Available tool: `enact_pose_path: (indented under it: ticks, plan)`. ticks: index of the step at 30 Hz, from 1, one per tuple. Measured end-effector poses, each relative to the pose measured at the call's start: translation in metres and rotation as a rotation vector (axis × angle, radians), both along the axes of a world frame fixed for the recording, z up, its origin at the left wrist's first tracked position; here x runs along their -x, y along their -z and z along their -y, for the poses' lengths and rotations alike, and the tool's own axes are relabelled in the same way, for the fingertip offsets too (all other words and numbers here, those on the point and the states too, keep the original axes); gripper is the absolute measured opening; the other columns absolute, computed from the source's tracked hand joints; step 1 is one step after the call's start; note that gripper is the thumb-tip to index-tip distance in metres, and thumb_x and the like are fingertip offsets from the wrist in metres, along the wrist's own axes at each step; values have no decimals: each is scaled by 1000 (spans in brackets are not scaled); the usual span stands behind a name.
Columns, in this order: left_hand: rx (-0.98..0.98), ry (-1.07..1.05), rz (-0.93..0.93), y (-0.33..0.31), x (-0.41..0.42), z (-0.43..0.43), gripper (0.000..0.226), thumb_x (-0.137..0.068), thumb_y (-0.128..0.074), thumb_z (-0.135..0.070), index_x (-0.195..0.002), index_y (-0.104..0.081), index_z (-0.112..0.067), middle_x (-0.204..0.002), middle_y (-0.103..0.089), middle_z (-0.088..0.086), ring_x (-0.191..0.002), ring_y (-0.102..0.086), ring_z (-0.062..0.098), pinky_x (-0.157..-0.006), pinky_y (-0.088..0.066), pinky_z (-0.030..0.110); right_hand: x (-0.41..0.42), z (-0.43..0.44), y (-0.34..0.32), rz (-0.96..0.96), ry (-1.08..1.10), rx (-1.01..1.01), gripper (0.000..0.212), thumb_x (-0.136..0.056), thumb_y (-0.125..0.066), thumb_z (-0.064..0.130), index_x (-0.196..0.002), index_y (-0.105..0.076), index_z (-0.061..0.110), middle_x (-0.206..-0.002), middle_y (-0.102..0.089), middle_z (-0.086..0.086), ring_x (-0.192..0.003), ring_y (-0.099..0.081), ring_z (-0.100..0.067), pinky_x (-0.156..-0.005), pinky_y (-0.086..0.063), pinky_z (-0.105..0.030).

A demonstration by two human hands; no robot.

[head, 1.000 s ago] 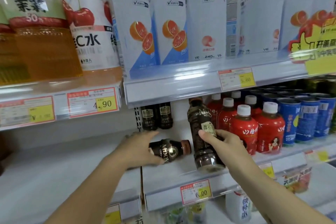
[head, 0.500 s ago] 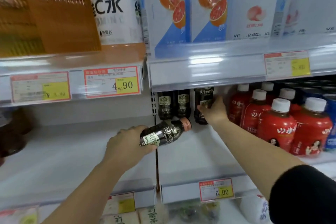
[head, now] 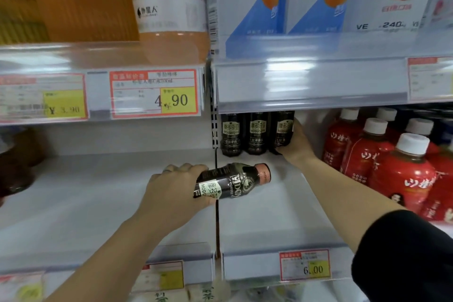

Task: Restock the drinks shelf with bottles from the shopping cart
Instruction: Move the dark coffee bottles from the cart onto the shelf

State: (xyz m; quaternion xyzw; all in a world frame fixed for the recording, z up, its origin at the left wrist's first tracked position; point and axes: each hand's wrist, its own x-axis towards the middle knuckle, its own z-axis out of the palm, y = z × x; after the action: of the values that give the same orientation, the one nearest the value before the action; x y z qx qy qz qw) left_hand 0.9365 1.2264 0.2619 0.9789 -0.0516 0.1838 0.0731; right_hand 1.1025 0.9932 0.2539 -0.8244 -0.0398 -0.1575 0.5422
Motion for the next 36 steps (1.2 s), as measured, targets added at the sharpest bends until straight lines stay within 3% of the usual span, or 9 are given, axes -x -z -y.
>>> enact_pose_path:
  ticks: [7,11,14,18,21,24,27,32,36]
  plan:
    - [-17,6,10,1,-1,0,54,-79,-57,-57,-127,-40,-41,-117,-55,-15,-105,-49,13,-86,-42,30,-7,1,2,-3,66,108,80,-74,-68,10,-142,-26,20,-123,-60,-7,-113,-56,-27,-94,-48,-40]
    - [30,4,-13,0,0,1,54,-78,-60,-55,-127,-42,-41,-116,-56,-15,-106,-49,14,-86,-41,30,12,5,-5,-161,52,195,93,-76,-73,19,-146,-14,4,-136,-48,-13,-124,-47,-29,-95,-41,-33]
    - [85,8,-23,-2,3,3,55,-78,-64,-52,-127,-44,-38,-116,-57,-13,-107,-48,15,-85,-40,30,47,11,-18,-202,72,241,68,-79,-70,22,-132,-36,-3,-122,-55,-16,-113,-53,-30,-86,-43,-34]
    - [284,29,-11,-1,9,16,52,-77,-67,-49,-124,-49,-38,-110,-61,-12,-102,-51,15,-84,-46,34,116,20,-26,-193,-121,-235,18,-84,-63,5,-102,-60,6,-97,-59,-10,-92,-57,-23,-87,-44,-35]
    - [591,131,-31,-2,12,36,41,-76,-71,-41,-113,-55,-37,-90,-65,-9,-81,-60,16,-70,-52,32,152,18,-20,-310,-254,-489,39,-82,-68,15,-116,-51,6,-110,-60,-12,-103,-60,-24,-94,-49,-36]
    - [913,235,-113,-6,16,65,35,-79,-73,-28,-108,-54,-33,-74,-64,-4,-57,-58,14,-50,-45,25,167,2,-17,-359,-367,-488,50,-81,-70,22,-125,-51,7,-115,-64,-10,-102,-63,-21,-89,-52,-34]
    - [1043,321,-175,-6,21,87,37,-83,-68,-27,-115,-51,-32,-90,-66,-8,-77,-63,8,-65,-52,26,169,-11,-26,-270,-363,-529,35,-82,-68,12,-115,-57,12,-107,-69,-10,-93,-68,-22,-77,-56,-34]
    - [843,414,-248,-10,19,75,50,-87,-64,-21,-126,-40,-41,-121,-56,-14,-112,-53,3,-95,-42,21,158,-13,-38,-209,-360,-459,42,-78,-71,8,-117,-55,10,-112,-67,-12,-100,-66,-26,-87,-54,-43]
    - [550,229,-256,-5,23,32,49,-89,-60,-31,-134,-43,-28,-127,-49,-11,-111,-49,6,-94,-38,20,137,-30,-41,-50,-297,-199,48,-74,-75,8,-116,-52,16,-112,-65,-4,-103,-61,-19,-91,-48,-35]
